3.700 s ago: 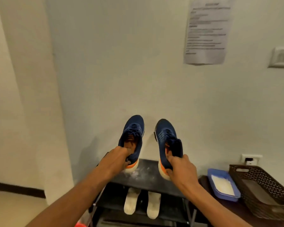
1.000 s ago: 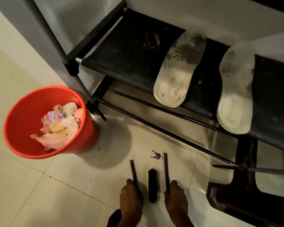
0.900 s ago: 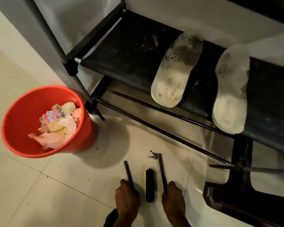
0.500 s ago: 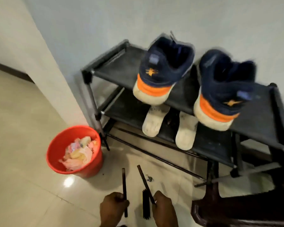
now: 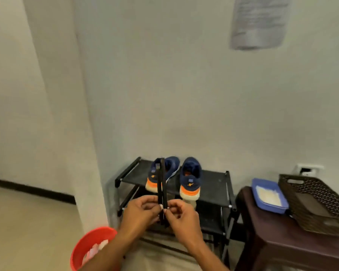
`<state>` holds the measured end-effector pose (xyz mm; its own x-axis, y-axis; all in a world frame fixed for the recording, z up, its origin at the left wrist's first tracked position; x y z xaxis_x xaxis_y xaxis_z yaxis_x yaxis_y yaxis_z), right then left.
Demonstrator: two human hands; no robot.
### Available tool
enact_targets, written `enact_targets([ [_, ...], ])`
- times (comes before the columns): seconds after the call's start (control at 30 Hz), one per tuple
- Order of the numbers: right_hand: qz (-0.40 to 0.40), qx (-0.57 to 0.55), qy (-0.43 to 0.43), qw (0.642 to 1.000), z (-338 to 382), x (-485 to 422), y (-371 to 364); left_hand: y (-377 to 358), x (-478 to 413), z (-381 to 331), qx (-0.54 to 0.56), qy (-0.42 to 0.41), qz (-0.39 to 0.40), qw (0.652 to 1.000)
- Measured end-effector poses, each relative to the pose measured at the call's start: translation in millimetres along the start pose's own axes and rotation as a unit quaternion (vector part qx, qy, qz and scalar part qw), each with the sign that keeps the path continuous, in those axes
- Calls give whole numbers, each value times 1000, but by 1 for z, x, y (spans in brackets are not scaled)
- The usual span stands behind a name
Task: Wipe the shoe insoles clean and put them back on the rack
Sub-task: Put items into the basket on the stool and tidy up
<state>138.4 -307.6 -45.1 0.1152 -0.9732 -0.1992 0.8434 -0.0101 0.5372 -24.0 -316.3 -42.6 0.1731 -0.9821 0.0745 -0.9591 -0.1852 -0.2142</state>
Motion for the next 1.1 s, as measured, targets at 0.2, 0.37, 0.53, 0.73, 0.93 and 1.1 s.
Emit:
enact_targets([
  [0.2, -69, -24, 10, 997, 31, 5, 119, -100, 18, -79, -1, -25, 134, 991],
  [0.37, -146, -47, -19, 988, 14, 13, 201, -194, 15, -96, 7, -21, 191, 981],
  [0.53, -224, -9, -74, 972, -46, 14, 289, -313, -3, -72, -2, -1, 243, 970],
  [0.73, -272, 110, -189, 937, -159, -9, 407, -478, -34, -4, 4, 67, 248, 967],
  [0.93, -157, 254, -302, 906, -269, -67, 464, -584, -85, 80, -130, 108, 213, 962],
  [1.1, -38, 349, -340, 872, -338, -117, 451, -611, -131, 132, -311, 65, 188, 929],
])
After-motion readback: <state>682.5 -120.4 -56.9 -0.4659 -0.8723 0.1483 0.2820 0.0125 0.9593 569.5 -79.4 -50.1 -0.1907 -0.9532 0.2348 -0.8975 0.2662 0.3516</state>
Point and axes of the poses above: each hand's wrist, its own x-axis away from the middle knuckle, its own y-axis out of the back of the hand, z = x × y, the point moved 3 cm from there along -x, towards the middle knuckle, and after that the axes turned 15 degrees about x, right-handed, at the moved point
